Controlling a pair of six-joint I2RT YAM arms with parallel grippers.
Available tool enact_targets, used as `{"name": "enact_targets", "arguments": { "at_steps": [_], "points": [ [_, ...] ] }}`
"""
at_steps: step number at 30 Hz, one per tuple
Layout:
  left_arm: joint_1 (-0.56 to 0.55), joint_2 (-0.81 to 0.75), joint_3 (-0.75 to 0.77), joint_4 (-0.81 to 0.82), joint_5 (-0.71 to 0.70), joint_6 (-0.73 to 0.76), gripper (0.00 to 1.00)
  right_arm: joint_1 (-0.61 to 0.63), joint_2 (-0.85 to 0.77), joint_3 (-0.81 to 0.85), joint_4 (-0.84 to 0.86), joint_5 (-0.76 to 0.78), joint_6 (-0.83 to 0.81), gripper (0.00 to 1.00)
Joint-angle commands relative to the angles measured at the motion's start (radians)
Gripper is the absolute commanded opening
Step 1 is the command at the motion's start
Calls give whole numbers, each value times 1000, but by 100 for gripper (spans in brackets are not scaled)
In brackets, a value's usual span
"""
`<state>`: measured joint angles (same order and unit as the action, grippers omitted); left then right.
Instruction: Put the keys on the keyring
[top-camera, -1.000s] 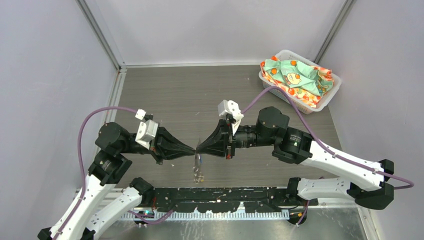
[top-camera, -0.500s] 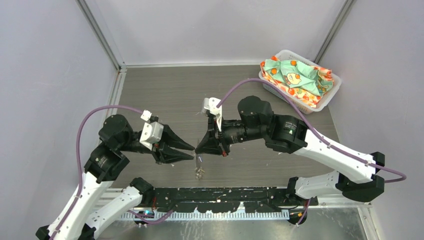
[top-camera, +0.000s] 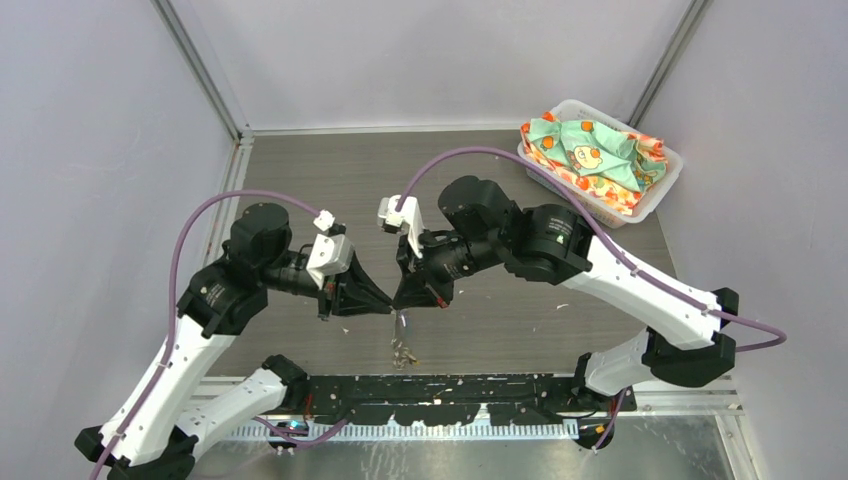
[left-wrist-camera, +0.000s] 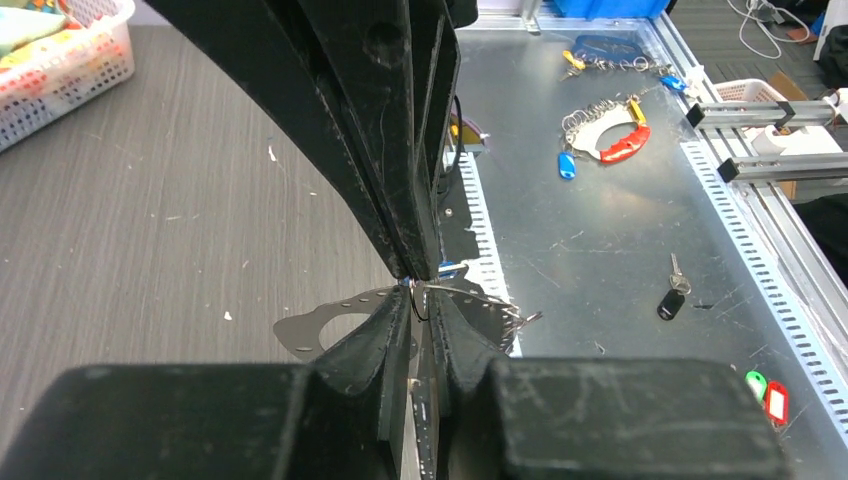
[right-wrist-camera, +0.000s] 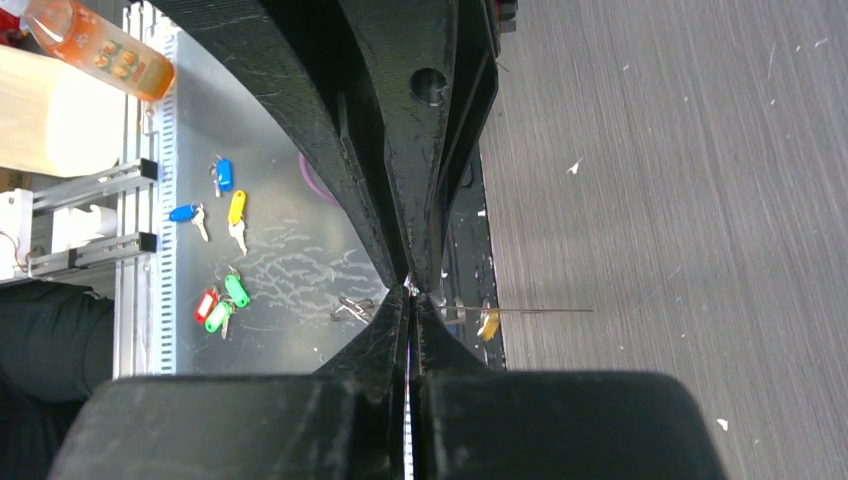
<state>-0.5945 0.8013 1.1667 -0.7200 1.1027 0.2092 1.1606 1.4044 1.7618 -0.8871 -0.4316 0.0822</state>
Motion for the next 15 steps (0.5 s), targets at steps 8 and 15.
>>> {"name": "enact_targets", "arguments": {
  "at_steps": [8, 15],
  "points": [
    [0, 12, 38, -67, 52, 56, 3, -4, 52, 130, -71, -17, -11, 1],
    [0, 13, 27, -61, 42, 58, 0, -3, 34, 109, -4, -21, 21, 1]
  ]
}}
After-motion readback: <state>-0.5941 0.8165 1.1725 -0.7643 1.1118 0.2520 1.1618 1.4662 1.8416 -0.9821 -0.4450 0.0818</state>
